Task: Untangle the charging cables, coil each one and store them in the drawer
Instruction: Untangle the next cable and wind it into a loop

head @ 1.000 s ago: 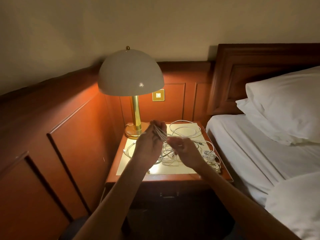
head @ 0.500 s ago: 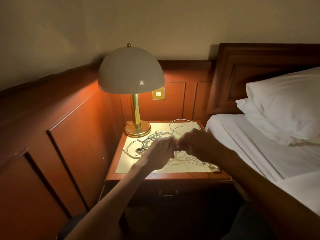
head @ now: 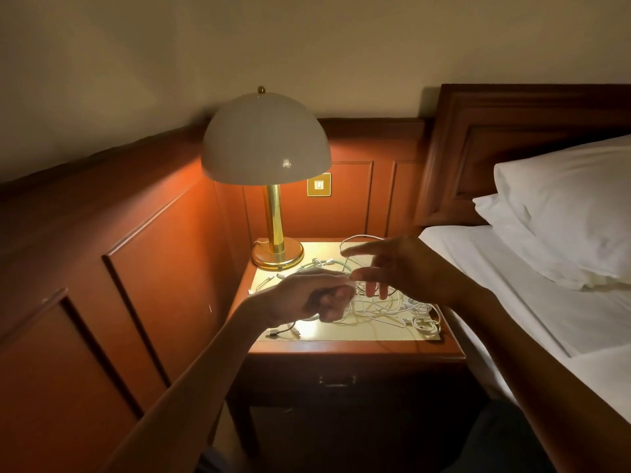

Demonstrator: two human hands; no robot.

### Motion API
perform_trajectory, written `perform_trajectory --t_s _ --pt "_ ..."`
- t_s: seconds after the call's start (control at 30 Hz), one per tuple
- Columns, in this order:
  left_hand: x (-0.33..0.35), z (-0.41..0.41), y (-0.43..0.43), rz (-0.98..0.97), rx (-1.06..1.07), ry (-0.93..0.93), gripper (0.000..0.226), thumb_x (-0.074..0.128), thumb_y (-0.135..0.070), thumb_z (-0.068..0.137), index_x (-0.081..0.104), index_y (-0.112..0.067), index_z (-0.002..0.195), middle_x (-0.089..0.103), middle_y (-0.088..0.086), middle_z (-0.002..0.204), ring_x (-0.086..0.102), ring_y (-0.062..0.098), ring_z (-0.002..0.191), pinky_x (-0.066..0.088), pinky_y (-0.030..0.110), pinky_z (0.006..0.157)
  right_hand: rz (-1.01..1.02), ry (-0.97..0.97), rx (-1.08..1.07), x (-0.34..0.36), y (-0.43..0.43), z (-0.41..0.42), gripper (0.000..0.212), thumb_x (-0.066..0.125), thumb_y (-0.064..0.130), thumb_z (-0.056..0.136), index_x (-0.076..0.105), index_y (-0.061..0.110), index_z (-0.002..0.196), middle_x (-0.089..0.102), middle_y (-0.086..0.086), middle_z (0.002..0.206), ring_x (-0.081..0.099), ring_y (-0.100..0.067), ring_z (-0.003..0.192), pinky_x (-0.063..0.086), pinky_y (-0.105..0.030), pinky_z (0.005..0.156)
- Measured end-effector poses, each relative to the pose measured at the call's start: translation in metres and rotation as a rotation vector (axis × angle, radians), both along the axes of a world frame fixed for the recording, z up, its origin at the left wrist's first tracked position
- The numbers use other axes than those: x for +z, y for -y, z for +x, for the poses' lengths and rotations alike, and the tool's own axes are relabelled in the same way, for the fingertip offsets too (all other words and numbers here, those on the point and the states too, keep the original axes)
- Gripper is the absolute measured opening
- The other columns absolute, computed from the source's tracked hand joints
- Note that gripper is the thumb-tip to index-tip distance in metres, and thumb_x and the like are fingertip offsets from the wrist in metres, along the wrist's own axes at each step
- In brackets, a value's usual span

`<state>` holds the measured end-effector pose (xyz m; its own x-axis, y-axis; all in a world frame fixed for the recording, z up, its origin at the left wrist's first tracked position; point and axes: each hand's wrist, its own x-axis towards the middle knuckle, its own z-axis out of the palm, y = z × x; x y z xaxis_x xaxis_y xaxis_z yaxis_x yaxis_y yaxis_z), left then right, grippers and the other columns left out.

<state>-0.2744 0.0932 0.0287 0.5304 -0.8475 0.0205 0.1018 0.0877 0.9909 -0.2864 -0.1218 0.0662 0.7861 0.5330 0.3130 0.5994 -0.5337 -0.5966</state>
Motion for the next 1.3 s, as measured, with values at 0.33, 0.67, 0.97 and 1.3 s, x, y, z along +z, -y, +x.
perform_trajectory --t_s 0.33,0.67,0.97,1.3 --pt "0.001 0.003 -0.007 -0.008 0.071 -0.019 0.030 0.047 -0.023 0.100 0.061 -0.016 0.075 0.050 0.001 0.068 0.049 0.011 0.062 0.048 0.026 0.069 0.477 -0.395 0.003 -0.040 -0.014 0.000 0.027 0.064 0.029 0.085 0.072 0.005 0.093 0.073 -0.017 0.090 0.075 -0.028 0.082 0.063 -0.034 0.065" --pt "-0.010 -0.020 0.015 0.413 0.668 1.055 0.034 0.033 -0.032 0.106 0.057 -0.018 0.087 0.058 -0.011 0.074 0.059 0.008 0.067 0.043 0.019 0.066 0.393 -0.266 -0.117 -0.051 -0.003 0.003 0.018 0.060 0.022 0.097 0.065 0.004 0.095 0.073 -0.008 0.090 0.075 -0.025 0.079 0.063 -0.043 0.067" --pt "-0.007 -0.009 0.030 0.249 0.866 1.046 0.031 0.031 -0.035 0.104 0.049 -0.024 0.081 0.046 -0.021 0.062 0.052 0.002 0.060 0.031 0.007 0.058 0.320 -0.189 -0.155 -0.025 -0.001 0.009 0.019 0.058 0.021 0.099 0.066 0.004 0.093 0.071 -0.007 0.085 0.075 -0.023 0.073 0.063 -0.035 0.063" --pt "-0.019 -0.007 0.034 0.269 0.767 1.039 0.033 0.034 -0.033 0.104 0.055 -0.024 0.080 0.053 -0.020 0.066 0.057 -0.002 0.060 0.036 0.007 0.059 -0.133 0.390 -0.126 -0.019 0.020 0.015 0.014 0.070 0.024 0.093 0.068 0.027 0.106 0.071 0.013 0.092 0.068 -0.003 0.081 0.057 -0.030 0.082"
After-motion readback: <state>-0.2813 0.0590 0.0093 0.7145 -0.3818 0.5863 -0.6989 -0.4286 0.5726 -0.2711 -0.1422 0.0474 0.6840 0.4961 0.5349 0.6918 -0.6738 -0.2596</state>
